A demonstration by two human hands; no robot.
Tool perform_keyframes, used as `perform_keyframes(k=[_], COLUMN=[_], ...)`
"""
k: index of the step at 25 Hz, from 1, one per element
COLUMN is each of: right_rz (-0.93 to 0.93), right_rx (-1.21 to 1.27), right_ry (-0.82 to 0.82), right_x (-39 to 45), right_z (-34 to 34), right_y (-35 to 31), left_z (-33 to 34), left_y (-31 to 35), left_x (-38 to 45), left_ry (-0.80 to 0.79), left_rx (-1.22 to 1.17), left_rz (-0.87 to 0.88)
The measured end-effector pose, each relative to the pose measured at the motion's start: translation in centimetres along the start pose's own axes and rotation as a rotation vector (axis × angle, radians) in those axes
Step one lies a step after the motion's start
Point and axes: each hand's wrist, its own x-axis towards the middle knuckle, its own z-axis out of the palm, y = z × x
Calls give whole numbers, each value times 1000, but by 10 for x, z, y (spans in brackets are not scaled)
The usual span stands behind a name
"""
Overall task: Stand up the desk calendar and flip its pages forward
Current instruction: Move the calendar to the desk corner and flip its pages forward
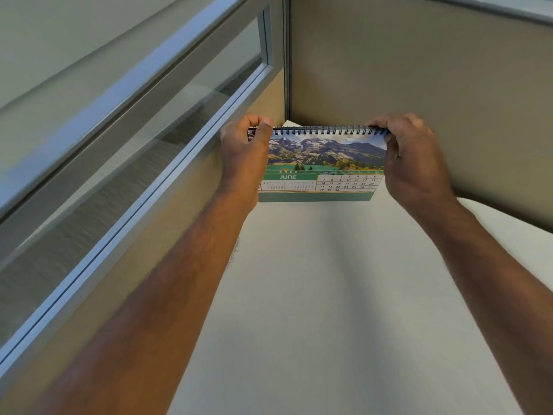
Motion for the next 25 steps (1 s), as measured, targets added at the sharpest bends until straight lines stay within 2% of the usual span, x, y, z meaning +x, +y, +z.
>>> perform_keyframes(k=[3,10,16,25], right_rz=[27,198,218,194], right_rx=[13,262,366,347], right_ry=[24,232,231,180], right_x=[2,-20,-31,-22], right_z=[4,21,29,22], right_y=[1,5,6,20], left_z=[-6,-9,-14,-23], left_y=[-4,-11,-15,-20], left_x=[2,6,9,11], left_ry=[-9,-48,-88,-134], left_rx=[94,140,183,484], left_rz=[33,94,129,358])
